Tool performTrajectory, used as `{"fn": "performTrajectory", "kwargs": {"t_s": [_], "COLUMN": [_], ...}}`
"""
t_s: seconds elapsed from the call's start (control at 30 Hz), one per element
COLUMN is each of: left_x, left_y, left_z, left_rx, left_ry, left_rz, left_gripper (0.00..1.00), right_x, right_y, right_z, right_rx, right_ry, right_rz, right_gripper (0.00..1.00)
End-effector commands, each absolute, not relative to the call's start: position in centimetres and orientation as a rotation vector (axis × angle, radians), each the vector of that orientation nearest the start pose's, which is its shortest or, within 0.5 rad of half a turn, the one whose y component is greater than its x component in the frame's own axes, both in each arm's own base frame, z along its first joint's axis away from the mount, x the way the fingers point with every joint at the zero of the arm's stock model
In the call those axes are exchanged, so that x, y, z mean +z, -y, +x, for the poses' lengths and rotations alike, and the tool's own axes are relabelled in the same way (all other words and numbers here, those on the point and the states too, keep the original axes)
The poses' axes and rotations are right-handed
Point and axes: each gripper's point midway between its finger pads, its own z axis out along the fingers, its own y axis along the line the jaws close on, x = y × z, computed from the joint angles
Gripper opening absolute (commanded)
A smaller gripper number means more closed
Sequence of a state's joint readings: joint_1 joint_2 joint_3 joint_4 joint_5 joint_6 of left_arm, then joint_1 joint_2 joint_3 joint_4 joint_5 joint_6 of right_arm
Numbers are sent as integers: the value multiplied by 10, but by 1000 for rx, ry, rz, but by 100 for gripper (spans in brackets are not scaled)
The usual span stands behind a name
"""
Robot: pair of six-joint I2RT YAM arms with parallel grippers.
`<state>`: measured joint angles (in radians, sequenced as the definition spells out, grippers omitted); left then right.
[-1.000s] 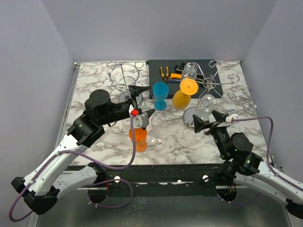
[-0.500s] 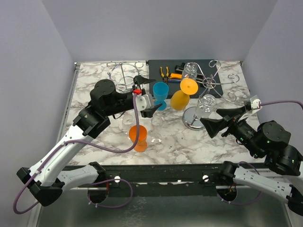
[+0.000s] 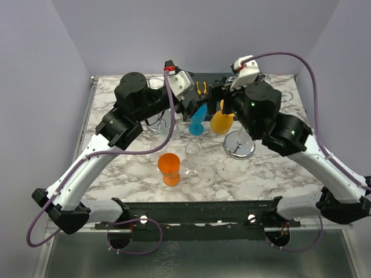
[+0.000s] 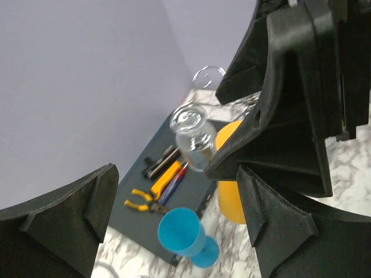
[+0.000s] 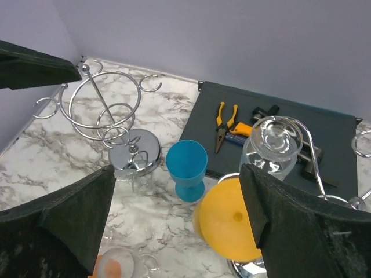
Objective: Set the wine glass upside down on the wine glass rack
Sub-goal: Adjust the wine rack at the center of the board.
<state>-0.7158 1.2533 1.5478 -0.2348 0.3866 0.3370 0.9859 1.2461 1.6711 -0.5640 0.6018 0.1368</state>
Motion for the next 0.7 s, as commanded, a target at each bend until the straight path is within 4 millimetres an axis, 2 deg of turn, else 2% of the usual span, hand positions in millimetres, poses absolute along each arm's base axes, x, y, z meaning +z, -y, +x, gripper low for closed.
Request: {"fn": "performTrajectory", "kwargs": {"t_s": [0.0,0.1,0.27,0.37,0.5,0.6,0.67], "left_x": [471,464,455,452,452,460,461], "left_y": [284,281,282,281,288,302,314], "left_z": [273,267,266,266,265,264,265], "left_rx": [-571,-581,-603,-611,-646,-707,-754], "left_ry": [-1255,-1266,-1304,-1321,-1326,-1328,-1348], "left_rz": [904,911,910,902,918,949,986], "left_gripper": [91,91,91,91,93,96,96], "right_x": [505,521,513,504,487,469,457], "right_y": [-231,-226,-220,-210,-169,-121,-94], "right_z": [287,305,345,368,402,423,430], "right_rx": [285,271,309,337,347,342,353], "right_ry": [-1503,-1490,-1544,-1574,-1631,-1692,-1727], "right_rz": [-263,-248,-227,-213,-136,-44,-2], "right_gripper": [95,95,95,94,94,93,93]}}
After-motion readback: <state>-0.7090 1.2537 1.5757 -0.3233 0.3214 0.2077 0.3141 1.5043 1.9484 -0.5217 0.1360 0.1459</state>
